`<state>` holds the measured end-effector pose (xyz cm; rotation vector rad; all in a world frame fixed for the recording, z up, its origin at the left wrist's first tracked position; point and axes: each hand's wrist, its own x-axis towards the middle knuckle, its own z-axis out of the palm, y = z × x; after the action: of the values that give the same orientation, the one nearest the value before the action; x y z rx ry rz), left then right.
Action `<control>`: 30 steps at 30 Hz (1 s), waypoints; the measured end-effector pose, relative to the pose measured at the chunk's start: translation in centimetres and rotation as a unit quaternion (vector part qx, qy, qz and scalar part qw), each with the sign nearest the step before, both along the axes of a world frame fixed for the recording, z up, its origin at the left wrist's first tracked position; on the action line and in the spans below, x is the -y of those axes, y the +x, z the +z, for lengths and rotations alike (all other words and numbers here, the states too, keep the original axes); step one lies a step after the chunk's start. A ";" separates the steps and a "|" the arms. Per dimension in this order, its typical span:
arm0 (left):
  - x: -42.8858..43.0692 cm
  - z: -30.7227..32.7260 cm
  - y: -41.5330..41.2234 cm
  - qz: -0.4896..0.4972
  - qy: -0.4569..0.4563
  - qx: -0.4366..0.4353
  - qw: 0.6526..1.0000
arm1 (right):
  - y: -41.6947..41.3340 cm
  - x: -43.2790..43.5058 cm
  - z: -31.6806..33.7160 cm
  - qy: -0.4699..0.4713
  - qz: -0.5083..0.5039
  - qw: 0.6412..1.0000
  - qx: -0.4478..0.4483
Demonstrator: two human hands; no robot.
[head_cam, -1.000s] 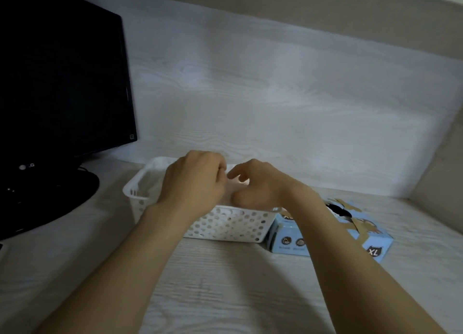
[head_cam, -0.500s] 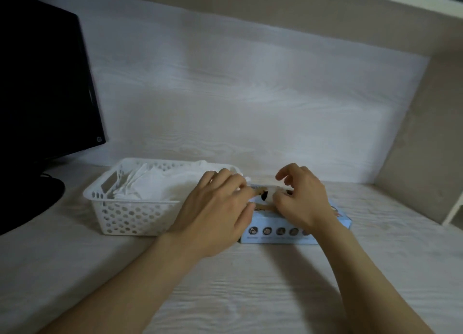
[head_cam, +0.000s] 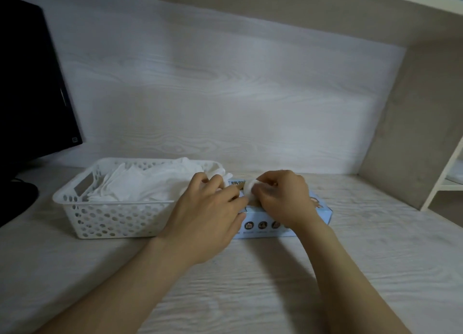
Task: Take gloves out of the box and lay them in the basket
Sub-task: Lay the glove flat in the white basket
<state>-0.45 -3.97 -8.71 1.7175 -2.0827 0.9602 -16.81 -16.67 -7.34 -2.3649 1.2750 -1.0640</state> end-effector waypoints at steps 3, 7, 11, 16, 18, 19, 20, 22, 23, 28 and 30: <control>0.0 0.1 0.0 -0.002 -0.006 -0.001 1.000 | 0.0 0.8 -0.6 -0.093 -0.025 0.995 0.005; 0.0 0.0 0.1 -0.010 -0.014 -0.002 1.000 | -0.1 1.1 -1.1 -0.154 -0.030 0.988 -0.005; 0.1 -0.1 0.1 -0.017 -0.021 -0.001 1.000 | 0.2 0.4 -0.4 -0.192 -0.043 0.975 0.103; 0.3 -0.1 0.0 -0.028 -0.028 0.003 0.999 | 0.6 -1.5 1.1 -0.223 -0.044 0.937 0.263; 0.2 -0.1 0.0 -0.032 -0.028 0.000 0.999 | 0.6 -2.3 1.8 -0.223 -0.048 0.916 0.330; 0.2 -0.2 0.0 -0.034 -0.026 -0.005 0.999 | 0.6 -2.5 2.0 -0.222 -0.051 0.910 0.347; 0.1 -0.2 0.0 -0.038 -0.025 -0.019 0.999 | 0.5 -2.8 2.2 -0.223 -0.050 0.907 0.354; -0.1 0.0 -0.1 -0.056 -0.029 -0.069 0.996 | 0.6 -3.4 2.4 -0.220 -0.033 0.905 0.362; -0.2 0.1 -0.2 -0.073 -0.038 -0.103 0.991 | 0.7 -3.8 2.5 -0.211 -0.026 0.905 0.369; -1.5 0.9 -1.2 -0.146 -0.109 -0.263 0.948 | 1.2 -5.2 2.9 -0.073 0.016 0.912 0.402; -2.0 1.1 -1.3 -0.137 -0.114 -0.277 0.944 | 1.3 -5.5 3.0 -0.002 0.059 0.908 0.414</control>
<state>-1.75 -1.99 -7.61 1.3361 -1.6998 0.5254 -15.47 -11.17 -4.36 -1.6131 0.7814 -1.7433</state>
